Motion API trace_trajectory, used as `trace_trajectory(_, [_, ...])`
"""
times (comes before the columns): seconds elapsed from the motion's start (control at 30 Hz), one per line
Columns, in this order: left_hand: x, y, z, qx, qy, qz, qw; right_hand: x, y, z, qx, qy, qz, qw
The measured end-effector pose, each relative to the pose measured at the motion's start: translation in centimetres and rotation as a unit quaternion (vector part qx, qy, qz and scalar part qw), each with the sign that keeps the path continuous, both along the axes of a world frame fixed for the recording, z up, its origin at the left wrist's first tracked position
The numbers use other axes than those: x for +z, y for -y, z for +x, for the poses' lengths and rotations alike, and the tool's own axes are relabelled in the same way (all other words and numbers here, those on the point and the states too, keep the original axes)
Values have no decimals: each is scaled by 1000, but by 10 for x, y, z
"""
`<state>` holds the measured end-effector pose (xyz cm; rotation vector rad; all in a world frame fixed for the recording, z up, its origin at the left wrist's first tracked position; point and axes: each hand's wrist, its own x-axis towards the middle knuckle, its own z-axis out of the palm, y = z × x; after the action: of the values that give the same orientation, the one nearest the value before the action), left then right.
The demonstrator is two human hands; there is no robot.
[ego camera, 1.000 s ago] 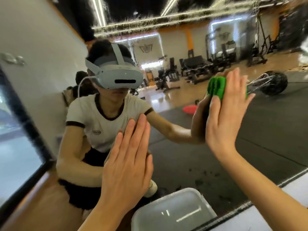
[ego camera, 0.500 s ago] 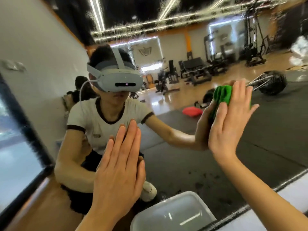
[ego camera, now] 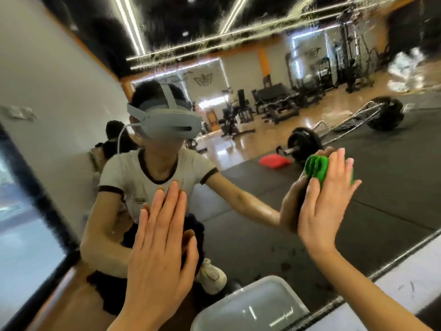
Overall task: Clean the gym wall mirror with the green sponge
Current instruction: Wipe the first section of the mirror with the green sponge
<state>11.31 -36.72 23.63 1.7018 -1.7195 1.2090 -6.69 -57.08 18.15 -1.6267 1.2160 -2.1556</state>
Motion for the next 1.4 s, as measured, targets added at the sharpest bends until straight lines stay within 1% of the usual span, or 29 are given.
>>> trace_trajectory(0.03, [-1,1,-1,-6,-9,-2,1000,4,-10,11,5,28,19,999])
trace_trajectory(0.07, [-2,2,-3,-12,-15,-3,1000,8,-24,24,18,18,6,1000])
trace_trajectory(0.1, [-2,4,-5,-18,-15,-4,1000,9,-40,38,33,-28,-37,998])
trace_trajectory(0.13, [-1,7,-8,-25,-10,-2,1000,6,-55,50,48,-100,-100,989])
trace_trajectory(0.2, [4,16,-16,-43,10,4,999,-3,-63,52,54,-245,-223,942])
trace_trajectory(0.23, [9,22,-21,-53,21,9,998,-5,-54,43,53,-288,-259,920])
trace_trajectory(0.27, [14,29,-28,-61,30,15,998,-7,-42,31,56,-303,-272,911])
trace_trajectory(0.3, [21,38,-36,-67,38,20,997,-9,-29,19,60,-295,-264,916])
trace_trajectory(0.33, [28,48,-44,-72,50,23,996,-12,-17,8,62,-264,-237,933])
trace_trajectory(0.37, [33,58,-52,-75,64,23,995,-15,-5,-1,61,-214,-193,956])
trace_trajectory(0.43, [40,76,-63,-79,91,26,992,-20,12,-14,42,-71,-70,994])
trace_trajectory(0.47, [42,84,-65,-75,111,28,991,-17,16,-14,30,13,-10,999])
trace_trajectory(0.5, [43,89,-66,-63,134,29,989,-11,17,-11,21,85,41,995])
trace_trajectory(0.53, [43,93,-65,-49,155,30,986,-2,14,-6,17,127,76,989])
trace_trajectory(0.57, [43,95,-63,-36,170,30,984,9,9,1,19,137,83,987])
trace_trajectory(0.6, [42,96,-62,-27,180,30,983,21,2,7,24,118,63,991])
trace_trajectory(0.67, [42,96,-63,-24,184,34,982,44,-10,14,39,26,-38,998])
trace_trajectory(0.73, [42,96,-65,-31,178,33,983,58,-8,7,51,-83,-142,985])
trace_trajectory(0.77, [43,96,-66,-33,174,32,984,57,0,0,51,-122,-176,976])
trace_trajectory(0.8, [44,95,-66,-34,170,31,984,49,9,-7,47,-137,-187,972])
trace_trajectory(0.83, [44,95,-66,-33,165,30,985,35,16,-13,43,-123,-173,976])
trace_trajectory(0.93, [44,93,-68,-29,162,25,986,-13,23,-21,37,16,-30,999])
trace_trajectory(1.0, [44,93,-68,-26,161,28,986,-13,19,-14,25,67,34,997])
trace_trajectory(1.07, [44,93,-67,-24,163,31,986,23,14,-6,15,47,13,999])
trace_trajectory(1.17, [43,94,-67,-30,163,33,986,88,7,2,30,-68,-138,988])
trace_trajectory(1.23, [44,94,-68,-34,155,35,987,103,11,-1,39,-128,-216,967])
trace_trajectory(1.27, [44,94,-69,-35,150,38,987,99,19,-6,33,-139,-230,963])
trace_trajectory(1.33, [44,93,-70,-33,140,44,989,76,35,-18,11,-103,-182,978])
trace_trajectory(1.4, [44,92,-72,-28,133,47,990,42,43,-30,0,-18,-71,997])
